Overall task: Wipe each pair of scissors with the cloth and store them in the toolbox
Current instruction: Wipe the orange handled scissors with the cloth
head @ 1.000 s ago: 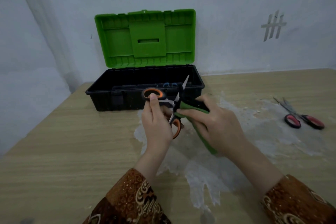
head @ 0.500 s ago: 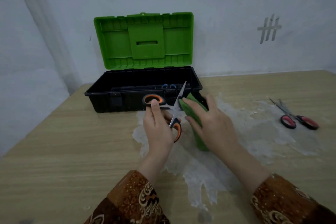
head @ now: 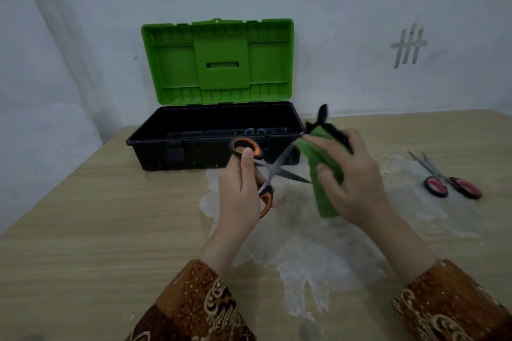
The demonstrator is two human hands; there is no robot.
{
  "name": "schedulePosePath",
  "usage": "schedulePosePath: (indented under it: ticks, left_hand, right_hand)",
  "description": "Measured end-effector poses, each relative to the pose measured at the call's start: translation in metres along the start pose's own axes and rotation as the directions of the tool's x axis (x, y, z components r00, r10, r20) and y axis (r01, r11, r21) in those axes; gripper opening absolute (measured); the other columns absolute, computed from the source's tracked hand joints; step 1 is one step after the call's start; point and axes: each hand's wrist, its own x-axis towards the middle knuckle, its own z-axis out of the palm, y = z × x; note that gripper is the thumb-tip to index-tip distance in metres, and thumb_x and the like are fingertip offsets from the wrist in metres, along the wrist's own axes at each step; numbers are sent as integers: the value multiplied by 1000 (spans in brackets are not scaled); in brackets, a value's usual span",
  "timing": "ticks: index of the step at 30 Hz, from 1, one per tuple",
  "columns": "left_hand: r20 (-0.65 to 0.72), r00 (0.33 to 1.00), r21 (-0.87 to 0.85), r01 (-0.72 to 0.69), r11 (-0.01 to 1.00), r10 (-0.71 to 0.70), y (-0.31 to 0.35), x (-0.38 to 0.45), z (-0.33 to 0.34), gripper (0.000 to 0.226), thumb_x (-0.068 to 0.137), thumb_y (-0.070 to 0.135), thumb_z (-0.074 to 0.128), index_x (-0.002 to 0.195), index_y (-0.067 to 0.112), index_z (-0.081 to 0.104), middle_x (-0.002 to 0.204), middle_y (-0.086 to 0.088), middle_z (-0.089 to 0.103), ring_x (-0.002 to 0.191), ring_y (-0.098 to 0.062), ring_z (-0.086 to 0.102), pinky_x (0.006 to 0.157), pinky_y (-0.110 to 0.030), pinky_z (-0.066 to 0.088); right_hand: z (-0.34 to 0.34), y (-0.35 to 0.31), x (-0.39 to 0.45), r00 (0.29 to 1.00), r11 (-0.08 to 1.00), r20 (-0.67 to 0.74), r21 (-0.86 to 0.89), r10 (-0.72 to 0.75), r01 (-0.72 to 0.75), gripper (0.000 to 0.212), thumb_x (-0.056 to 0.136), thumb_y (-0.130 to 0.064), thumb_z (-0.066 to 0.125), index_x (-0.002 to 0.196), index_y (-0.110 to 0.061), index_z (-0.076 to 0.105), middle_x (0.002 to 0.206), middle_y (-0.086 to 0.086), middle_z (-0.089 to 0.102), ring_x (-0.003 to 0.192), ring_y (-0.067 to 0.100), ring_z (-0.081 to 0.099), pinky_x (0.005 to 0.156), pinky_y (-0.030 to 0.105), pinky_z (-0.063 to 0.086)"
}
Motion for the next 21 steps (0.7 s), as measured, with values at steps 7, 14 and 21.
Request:
schedulePosePath:
  ticks: [7, 14, 21]
  left_hand:
    - [74, 996, -34, 61, 998, -58, 5, -3, 0, 34, 99, 45, 39, 74, 28, 55, 53, -13, 50, 52, -47, 52, 45, -54, 45]
    - [120, 981, -61, 163, 985, -155, 7, -6, 3, 35, 103, 36, 34, 86, 13, 55, 60, -29, 51, 50, -45, 51, 48, -57, 47]
    - [-50, 977, -163, 197, 967, -207, 14, -4, 2, 33, 104, 34, 30, 90, 12, 51, 52, -12, 53, 43, -30, 53, 42, -37, 49]
  right_hand:
    - [15, 1, 3, 987, 970, 160, -243, 5, 35, 41, 84, -11, 60, 121, -29, 63, 106, 13, 55, 49, 25, 50, 38, 30, 44]
    - [-6, 33, 1, 947, 910, 15, -284, 320, -303, 39, 91, -14, 56, 127, -27, 58, 98, 9, 49, 58, 18, 38, 47, 22, 26]
    - [-14, 20, 7, 929, 916, 170, 181, 328, -357, 41, 85, -33, 68, 124, -38, 58, 113, -1, 59, 95, 14, 53, 77, 22, 41]
